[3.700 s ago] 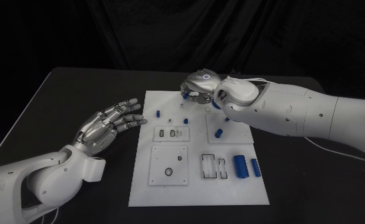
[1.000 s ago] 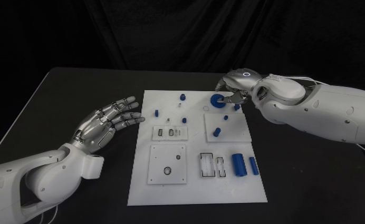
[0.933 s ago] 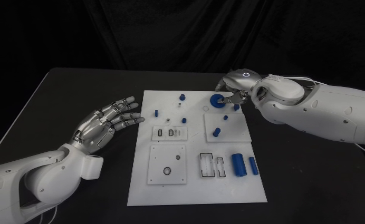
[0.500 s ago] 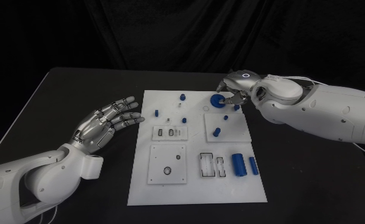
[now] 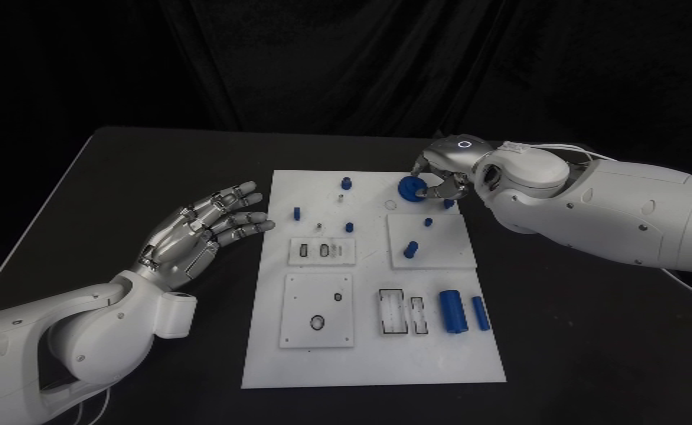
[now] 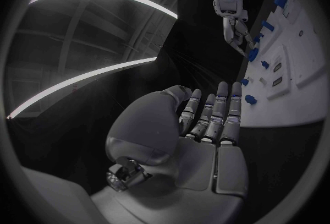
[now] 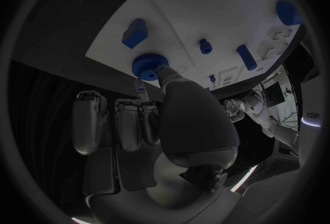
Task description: Assemble the parts on the task board
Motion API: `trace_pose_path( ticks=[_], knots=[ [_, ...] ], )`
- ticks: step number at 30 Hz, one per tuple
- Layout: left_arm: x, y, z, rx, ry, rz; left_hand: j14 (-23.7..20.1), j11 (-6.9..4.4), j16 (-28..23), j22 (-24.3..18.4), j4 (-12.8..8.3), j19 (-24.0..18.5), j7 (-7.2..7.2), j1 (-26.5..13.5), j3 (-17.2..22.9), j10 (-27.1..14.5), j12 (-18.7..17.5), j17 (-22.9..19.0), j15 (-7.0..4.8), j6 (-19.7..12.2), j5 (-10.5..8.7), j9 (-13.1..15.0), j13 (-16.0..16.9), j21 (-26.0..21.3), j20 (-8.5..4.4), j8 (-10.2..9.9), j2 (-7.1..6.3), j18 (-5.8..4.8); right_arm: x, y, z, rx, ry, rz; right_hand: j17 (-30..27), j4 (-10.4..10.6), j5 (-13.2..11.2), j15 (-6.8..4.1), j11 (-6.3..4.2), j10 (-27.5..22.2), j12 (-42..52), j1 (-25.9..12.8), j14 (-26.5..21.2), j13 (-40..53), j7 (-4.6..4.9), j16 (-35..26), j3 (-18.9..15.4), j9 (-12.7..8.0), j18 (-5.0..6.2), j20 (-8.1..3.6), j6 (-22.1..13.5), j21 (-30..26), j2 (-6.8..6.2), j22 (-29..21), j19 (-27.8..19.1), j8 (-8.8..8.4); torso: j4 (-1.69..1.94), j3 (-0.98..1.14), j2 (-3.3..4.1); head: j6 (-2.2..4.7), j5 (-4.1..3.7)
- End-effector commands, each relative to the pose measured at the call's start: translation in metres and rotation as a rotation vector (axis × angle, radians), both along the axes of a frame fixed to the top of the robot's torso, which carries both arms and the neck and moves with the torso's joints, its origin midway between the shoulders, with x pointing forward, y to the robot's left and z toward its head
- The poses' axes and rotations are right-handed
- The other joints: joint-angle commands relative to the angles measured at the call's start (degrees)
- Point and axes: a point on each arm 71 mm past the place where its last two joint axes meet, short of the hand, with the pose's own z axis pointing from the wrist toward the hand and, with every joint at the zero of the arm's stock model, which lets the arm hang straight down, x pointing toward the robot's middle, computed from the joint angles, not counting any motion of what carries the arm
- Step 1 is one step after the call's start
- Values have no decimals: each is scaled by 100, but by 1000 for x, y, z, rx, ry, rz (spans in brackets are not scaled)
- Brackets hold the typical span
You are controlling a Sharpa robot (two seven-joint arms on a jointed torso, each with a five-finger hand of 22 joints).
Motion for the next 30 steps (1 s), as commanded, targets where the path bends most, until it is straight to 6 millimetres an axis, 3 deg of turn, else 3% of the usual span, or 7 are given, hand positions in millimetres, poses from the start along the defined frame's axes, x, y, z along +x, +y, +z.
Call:
trace_pose_path(
  ticks=[1,8,18,22,24,26,30],
  knots=[
    [0,1,6,-52,-65,19,-38,32,24,-10,11,-36,43,-71,30,-5,22,-7,12,-12,5,-4,6,-20,6,-14,0,-59,2,-2,-5,-22,23,-23,1507,-47,39,34,25,606,15,48,591,1507,15,15,10,-10,-36,9,49,-35,27,849,-40,12,-2,1,2,-7,2],
    [0,0,5,-52,-64,17,-42,38,27,-11,4,-42,47,-79,41,-6,25,-9,14,-26,4,-6,6,-22,7,-19,-3,-60,3,0,-9,-25,29,-22,1507,-71,50,38,30,606,15,63,591,1507,21,15,28,-6,-28,15,153,-61,18,837,-66,55,-2,1,2,-16,2],
    [1,0,5,-50,-60,15,-45,40,29,-12,1,-45,50,-84,46,-7,26,-10,15,-29,4,-6,6,-23,7,-20,-3,-61,4,3,-13,-21,29,-8,1507,-155,70,3,-23,606,15,116,591,1507,-56,15,107,140,-15,-6,688,-115,29,832,-105,293,2,1,1,-40,4],
    [1,1,4,-47,-58,15,-45,40,29,-12,1,-45,50,-84,46,-7,26,-10,15,-29,4,-6,6,-23,7,-20,-3,-61,4,3,-13,-14,22,-4,1507,-211,247,-54,-102,606,15,133,591,1507,-161,15,132,267,-13,-56,934,-122,32,844,-102,424,0,3,1,-48,8],
    [1,1,4,-47,-57,15,-45,40,29,-12,1,-45,50,-84,46,-7,26,-10,15,-29,4,-6,6,-23,7,-20,-3,-61,3,3,-12,-11,18,-3,1507,-224,292,-70,-117,606,15,134,591,1507,-177,15,138,295,-15,-68,968,-123,33,848,-101,444,-1,2,1,-50,11],
    [2,1,4,-46,-56,14,-47,42,30,-13,0,-47,52,-87,50,-8,26,-10,16,-37,3,-7,6,-23,8,-23,0,-62,3,3,-12,-4,10,0,1507,-279,526,-107,-157,606,15,144,591,1507,-215,15,160,414,-17,-111,1100,-124,29,861,-94,531,-1,2,1,-50,20],
    [1,1,4,-44,-55,16,-49,44,31,-13,0,-49,54,-91,56,-10,26,-11,17,-42,3,-8,5,-24,8,-26,3,-62,0,2,-9,24,-22,11,1507,-319,622,-129,-181,606,15,143,591,1507,-243,15,169,511,-21,-134,1175,-118,14,876,-80,590,-4,1,-1,-48,25]
  ],
)
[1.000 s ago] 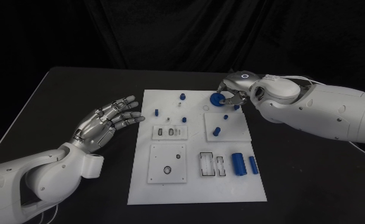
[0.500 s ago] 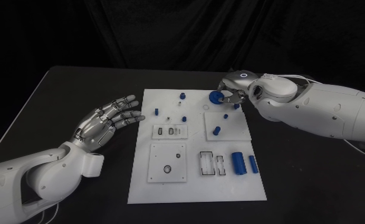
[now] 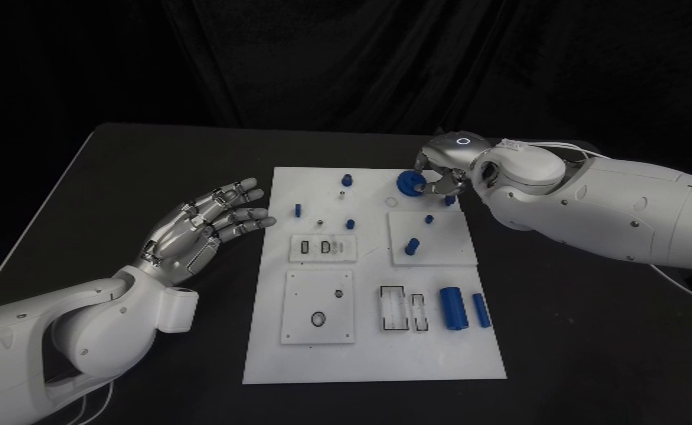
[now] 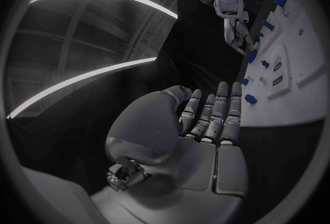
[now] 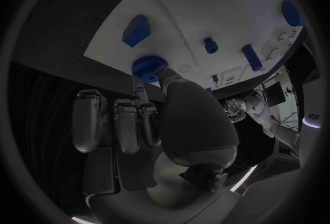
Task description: Assemble the parts on the task board
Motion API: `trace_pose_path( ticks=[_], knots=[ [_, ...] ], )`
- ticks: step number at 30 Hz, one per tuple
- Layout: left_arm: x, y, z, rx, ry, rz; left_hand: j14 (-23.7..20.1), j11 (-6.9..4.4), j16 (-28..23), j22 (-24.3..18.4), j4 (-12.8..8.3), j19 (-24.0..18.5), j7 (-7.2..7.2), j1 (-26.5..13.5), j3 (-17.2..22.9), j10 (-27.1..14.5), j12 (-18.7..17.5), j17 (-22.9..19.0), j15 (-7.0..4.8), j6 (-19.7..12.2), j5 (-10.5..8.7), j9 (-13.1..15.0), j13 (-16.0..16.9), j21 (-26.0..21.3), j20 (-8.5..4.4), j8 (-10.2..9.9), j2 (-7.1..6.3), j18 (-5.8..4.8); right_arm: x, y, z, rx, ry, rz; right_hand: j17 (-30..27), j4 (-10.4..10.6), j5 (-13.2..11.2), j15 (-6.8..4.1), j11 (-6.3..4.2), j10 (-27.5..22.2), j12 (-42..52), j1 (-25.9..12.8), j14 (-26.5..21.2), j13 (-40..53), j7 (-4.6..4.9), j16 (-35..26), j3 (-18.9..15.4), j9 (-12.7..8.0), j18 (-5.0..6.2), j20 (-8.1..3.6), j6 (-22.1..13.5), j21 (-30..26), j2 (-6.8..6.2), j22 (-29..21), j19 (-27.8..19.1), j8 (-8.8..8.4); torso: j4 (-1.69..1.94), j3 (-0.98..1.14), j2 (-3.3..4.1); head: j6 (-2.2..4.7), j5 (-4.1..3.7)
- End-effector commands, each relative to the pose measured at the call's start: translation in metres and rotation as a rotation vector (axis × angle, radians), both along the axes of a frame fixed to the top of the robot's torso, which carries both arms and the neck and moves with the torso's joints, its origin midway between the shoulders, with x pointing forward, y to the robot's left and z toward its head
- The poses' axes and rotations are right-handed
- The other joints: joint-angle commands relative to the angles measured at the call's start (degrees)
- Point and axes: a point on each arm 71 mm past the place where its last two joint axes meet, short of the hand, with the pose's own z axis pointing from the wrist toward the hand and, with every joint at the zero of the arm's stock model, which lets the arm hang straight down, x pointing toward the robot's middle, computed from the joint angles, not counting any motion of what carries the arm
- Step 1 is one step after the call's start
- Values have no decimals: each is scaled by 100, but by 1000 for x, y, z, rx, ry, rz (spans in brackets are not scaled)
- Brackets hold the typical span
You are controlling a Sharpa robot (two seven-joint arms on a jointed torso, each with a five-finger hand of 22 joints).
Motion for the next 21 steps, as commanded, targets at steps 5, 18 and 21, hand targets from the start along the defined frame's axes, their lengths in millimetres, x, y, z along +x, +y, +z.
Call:
trace_pose_path(
  ticks=[5,18,21],
  knots=[
    [-1,2,5,-42,-53,19,-31,46,31,-8,0,-52,36,-48,29,-12,27,-7,-3,-22,3,-8,5,-25,9,-26,6,-63,-8,0,-1,41,-41,25,1508,-60,124,-47,-42,606,15,74,597,1508,-365,15,0,412,-27,-45,403,-18,-12,885,22,127,-4,-1,-2,6,10],
    [-2,3,5,-39,-50,21,-33,48,32,-8,-1,-54,38,-50,32,-13,27,-8,-2,-21,3,-8,5,-26,9,-26,7,-63,-18,2,6,59,-50,33,1508,-61,137,-52,-39,606,15,46,597,1508,-347,15,-8,439,-33,-53,351,-2,-48,902,42,100,-5,-3,-7,3,-4],
    [-2,3,5,-39,-49,21,-33,48,32,-8,-1,-54,38,-50,32,-13,27,-8,-2,-21,3,-8,5,-26,9,-26,7,-63,-19,3,7,60,-48,36,1508,-59,116,-51,-35,606,15,38,597,1508,-340,15,-9,444,-33,-54,336,-6,-52,901,40,91,-5,-6,-7,1,0]
  ],
)
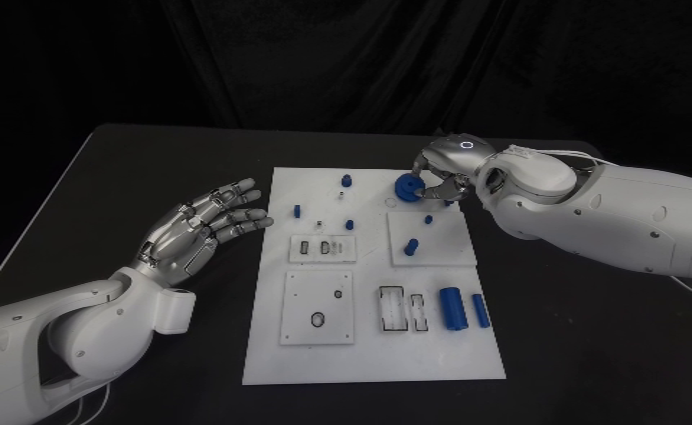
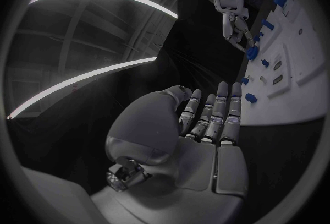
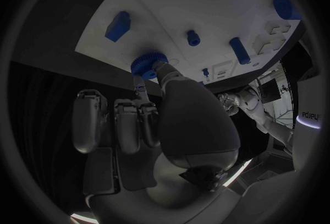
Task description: Assemble the parts on the task board
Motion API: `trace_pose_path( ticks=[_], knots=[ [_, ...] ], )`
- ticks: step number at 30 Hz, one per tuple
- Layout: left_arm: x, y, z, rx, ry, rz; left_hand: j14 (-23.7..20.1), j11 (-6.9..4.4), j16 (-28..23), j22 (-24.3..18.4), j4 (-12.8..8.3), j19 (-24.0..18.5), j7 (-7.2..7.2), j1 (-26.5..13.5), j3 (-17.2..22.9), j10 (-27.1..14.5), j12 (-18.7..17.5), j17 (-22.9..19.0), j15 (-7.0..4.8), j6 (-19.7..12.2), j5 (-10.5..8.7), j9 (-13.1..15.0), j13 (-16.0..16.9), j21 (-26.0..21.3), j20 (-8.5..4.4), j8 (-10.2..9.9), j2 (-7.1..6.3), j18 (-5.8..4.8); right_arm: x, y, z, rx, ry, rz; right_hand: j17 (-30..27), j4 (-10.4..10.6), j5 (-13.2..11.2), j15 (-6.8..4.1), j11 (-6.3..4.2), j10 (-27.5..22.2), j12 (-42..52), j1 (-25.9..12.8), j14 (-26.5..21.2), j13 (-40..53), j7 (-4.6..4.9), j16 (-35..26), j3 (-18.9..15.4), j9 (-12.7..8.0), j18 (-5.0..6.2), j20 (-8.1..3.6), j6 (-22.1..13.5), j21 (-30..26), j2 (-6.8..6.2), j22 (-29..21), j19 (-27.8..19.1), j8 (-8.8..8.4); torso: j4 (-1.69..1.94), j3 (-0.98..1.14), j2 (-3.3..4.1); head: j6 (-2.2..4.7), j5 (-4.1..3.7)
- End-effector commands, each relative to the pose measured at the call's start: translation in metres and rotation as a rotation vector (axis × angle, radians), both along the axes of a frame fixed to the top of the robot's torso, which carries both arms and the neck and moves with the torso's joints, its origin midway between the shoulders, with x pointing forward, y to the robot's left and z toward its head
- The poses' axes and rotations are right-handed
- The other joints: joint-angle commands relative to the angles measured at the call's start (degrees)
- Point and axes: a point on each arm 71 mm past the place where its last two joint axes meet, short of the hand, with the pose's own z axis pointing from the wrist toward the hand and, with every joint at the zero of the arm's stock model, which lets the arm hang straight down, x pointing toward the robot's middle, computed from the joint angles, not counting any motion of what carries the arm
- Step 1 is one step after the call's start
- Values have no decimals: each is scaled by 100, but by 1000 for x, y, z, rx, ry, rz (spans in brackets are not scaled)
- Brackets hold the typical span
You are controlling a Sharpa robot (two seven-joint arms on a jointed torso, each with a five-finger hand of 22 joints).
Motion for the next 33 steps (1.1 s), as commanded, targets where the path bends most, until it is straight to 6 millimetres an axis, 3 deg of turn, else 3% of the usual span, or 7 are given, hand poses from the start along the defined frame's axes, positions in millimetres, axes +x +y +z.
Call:
trace_pose_path(
  ticks=[1,28,33],
  knots=[
    [-1,0,4,-39,-50,16,-36,29,33,-9,-3,-36,40,-55,36,7,28,-9,-1,-22,2,-8,5,-26,-11,-26,6,-64,-1,1,3,8,-16,-7,1508,-8,-20,-50,-32,606,15,-50,597,1509,-293,15,-9,397,-33,-34,270,-8,2,902,19,-43,1,-5,-1,-5,8],
    [0,0,3,-33,-41,11,-46,33,34,-11,-10,-43,46,-69,41,2,29,-12,2,-25,-3,-8,4,-29,-10,-28,-6,-66,-6,23,3,18,-10,33,1508,11,-131,-35,-11,606,15,-84,597,1509,-266,15,-5,422,-35,-27,222,-8,2,909,25,-78,5,1,5,-12,5],
    [1,-1,3,-33,-40,10,-47,34,34,-11,-11,-44,47,-70,41,1,29,-13,2,-23,-4,-8,4,-29,-10,-27,-7,-67,-5,24,1,-1,12,13,1508,52,-472,51,103,606,15,-149,597,1509,-146,15,-15,414,9,40,-35,-179,-35,812,-123,-257,5,-1,2,-16,-5]
  ],
)
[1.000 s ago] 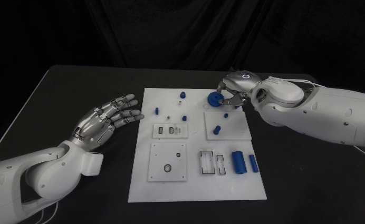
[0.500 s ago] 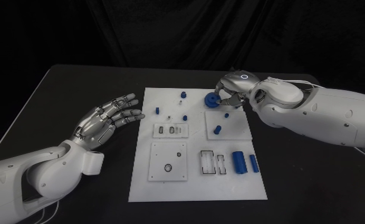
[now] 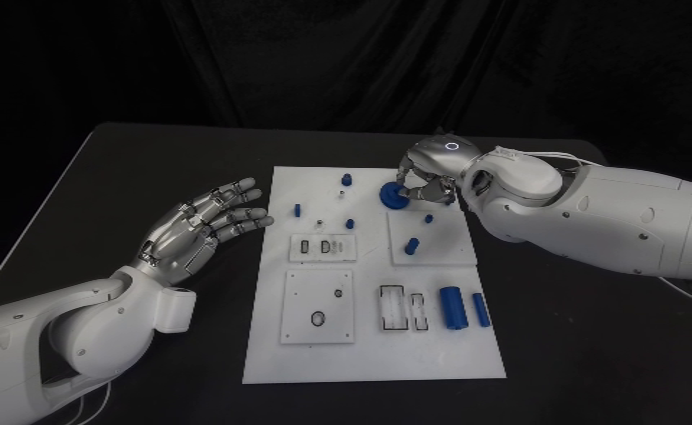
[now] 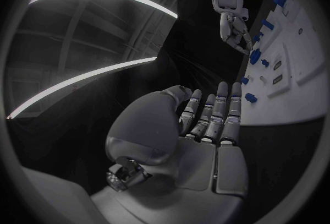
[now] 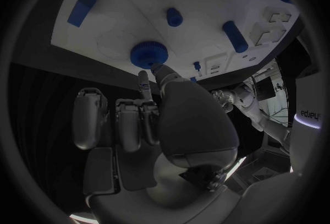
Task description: Assemble the parts on the task board
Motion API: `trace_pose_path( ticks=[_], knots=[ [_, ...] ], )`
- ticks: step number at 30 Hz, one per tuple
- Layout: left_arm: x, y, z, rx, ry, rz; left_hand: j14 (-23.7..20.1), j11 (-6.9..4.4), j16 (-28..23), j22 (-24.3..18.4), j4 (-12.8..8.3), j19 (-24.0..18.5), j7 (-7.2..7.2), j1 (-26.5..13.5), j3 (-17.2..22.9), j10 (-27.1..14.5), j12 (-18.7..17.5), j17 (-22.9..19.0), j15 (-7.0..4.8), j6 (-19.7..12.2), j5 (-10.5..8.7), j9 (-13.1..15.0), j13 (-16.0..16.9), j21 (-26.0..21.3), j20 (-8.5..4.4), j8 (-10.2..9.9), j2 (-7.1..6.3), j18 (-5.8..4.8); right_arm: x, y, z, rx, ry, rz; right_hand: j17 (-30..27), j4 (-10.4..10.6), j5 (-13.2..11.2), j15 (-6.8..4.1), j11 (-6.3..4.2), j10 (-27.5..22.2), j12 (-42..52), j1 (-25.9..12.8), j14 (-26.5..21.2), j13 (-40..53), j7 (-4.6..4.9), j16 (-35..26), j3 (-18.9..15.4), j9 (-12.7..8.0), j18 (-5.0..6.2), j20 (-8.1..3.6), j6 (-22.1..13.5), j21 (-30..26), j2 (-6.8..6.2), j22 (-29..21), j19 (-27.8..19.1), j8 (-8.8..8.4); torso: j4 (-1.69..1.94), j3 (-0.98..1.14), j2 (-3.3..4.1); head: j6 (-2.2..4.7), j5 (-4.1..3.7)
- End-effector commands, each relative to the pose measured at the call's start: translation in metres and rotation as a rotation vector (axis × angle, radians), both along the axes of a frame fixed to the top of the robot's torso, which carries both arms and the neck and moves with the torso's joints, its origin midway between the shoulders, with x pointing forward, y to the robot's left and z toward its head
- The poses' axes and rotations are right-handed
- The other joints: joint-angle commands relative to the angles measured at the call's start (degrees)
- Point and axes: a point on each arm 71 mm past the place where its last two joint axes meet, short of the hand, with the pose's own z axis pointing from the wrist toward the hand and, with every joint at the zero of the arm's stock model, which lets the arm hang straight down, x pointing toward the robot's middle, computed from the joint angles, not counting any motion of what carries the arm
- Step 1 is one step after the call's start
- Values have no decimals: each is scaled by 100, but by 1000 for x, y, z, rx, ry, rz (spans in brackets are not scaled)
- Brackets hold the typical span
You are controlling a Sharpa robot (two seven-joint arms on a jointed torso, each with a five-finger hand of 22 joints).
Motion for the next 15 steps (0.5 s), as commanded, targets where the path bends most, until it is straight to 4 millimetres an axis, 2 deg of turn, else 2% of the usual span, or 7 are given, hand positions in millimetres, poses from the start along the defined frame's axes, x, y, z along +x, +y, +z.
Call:
trace_pose_path(
  ticks=[1,2,3,6,10,15],
  knots=[
    [0,0,3,-33,-40,10,-47,34,34,-7,5,-44,27,-70,25,1,29,-8,3,-4,-4,-8,4,-29,-10,-27,-7,-66,2,-2,-1,-24,19,-41,1509,80,-302,102,117,602,15,-73,597,1509,94,15,-33,-26,19,72,-207,-94,-33,791,-85,-141,3,-4,-4,-5,-7],
    [0,0,3,-33,-40,10,-53,35,33,-7,3,-46,29,-75,27,-1,29,-10,4,-10,-6,-9,4,-30,-10,-29,-10,-67,2,-1,-1,-22,17,-40,1509,121,-484,139,154,602,15,-129,597,1509,144,15,-72,-56,27,100,-359,-121,-65,782,-104,-235,4,-5,-3,-8,-9],
    [0,0,3,-33,-40,10,-53,35,33,-7,3,-46,29,-75,27,-1,29,-10,4,-10,-6,-9,4,-30,-10,-29,-10,-67,1,0,-1,-20,15,-39,1509,182,-788,178,199,602,15,-208,597,1509,199,15,-137,-113,26,136,-605,-126,-96,787,-103,-374,4,-5,-3,-8,-9],
    [1,0,3,-33,-40,9,-53,35,33,-7,3,-46,29,-75,27,-1,29,-10,4,-10,-6,-9,4,-30,-10,-29,-10,-67,0,2,0,-12,9,-28,1509,266,-1069,219,242,600,15,-269,597,1507,245,15,-222,-185,26,190,-860,-123,-119,807,-87,-438,9,-5,-3,-11,-12],
    [1,-1,3,-34,-40,8,-53,35,33,-7,3,-46,29,-75,27,-1,29,-10,4,-10,-6,-9,4,-30,-10,-29,-10,-67,0,6,0,-13,11,-16,1509,300,-1082,231,253,602,15,-284,597,1509,257,15,-243,-214,18,204,-933,-98,-109,831,-59,-441,8,-8,-3,-18,-17],
    [1,-1,3,-35,-40,6,-53,35,33,-7,3,-46,29,-75,27,-1,29,-10,4,-10,-6,-9,4,-30,-10,-29,-10,-67,2,8,-2,-25,21,-18,1509,291,-834,238,257,563,8,-216,597,1479,260,15,-245,-301,18,221,-1085,-94,-79,853,-44,-437,0,-6,-4,-22,-18]
  ],
)
